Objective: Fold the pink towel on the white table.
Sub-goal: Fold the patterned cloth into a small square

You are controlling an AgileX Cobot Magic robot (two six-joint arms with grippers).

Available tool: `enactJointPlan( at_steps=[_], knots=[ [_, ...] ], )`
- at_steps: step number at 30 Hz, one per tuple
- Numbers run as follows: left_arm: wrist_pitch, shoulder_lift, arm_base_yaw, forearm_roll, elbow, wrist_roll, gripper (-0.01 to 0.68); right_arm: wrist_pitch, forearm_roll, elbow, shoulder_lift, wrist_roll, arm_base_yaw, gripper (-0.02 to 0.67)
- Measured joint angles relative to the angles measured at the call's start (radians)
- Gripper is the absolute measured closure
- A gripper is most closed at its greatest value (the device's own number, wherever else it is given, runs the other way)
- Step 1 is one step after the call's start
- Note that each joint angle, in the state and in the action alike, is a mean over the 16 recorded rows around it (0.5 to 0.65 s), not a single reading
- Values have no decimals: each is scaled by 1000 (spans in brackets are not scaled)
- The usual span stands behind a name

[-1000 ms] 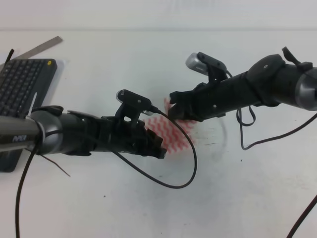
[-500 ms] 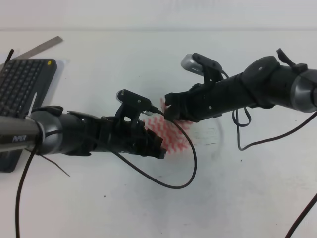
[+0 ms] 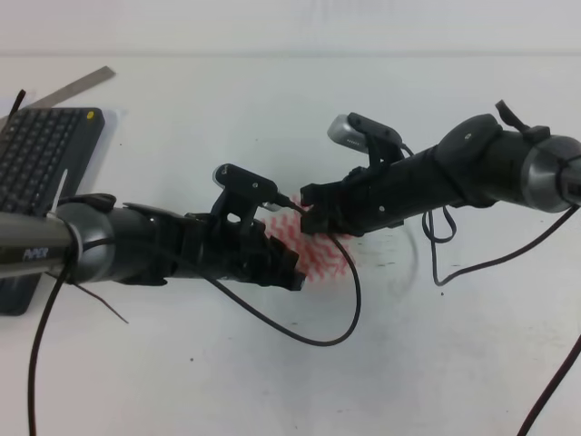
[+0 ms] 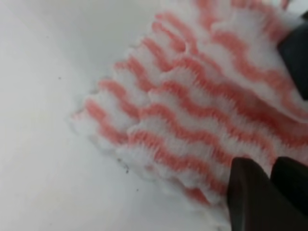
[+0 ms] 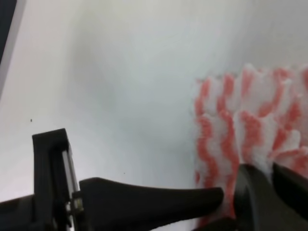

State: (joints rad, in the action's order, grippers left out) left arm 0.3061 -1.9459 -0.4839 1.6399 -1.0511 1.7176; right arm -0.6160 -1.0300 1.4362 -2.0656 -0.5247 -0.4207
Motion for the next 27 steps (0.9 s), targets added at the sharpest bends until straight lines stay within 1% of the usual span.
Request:
enactJointPlan(
  at_steps=[9, 21, 27],
  knots=[
    [-40, 43, 0, -8, 0, 4, 664, 0, -2, 0, -9, 0, 0, 650],
    [-179, 122, 0, -9, 1, 5, 664, 19, -11, 0, -12, 0, 0, 649],
    [-214, 135, 0, -2, 1, 5, 664, 27, -32, 0, -21, -1, 0, 649]
  ],
)
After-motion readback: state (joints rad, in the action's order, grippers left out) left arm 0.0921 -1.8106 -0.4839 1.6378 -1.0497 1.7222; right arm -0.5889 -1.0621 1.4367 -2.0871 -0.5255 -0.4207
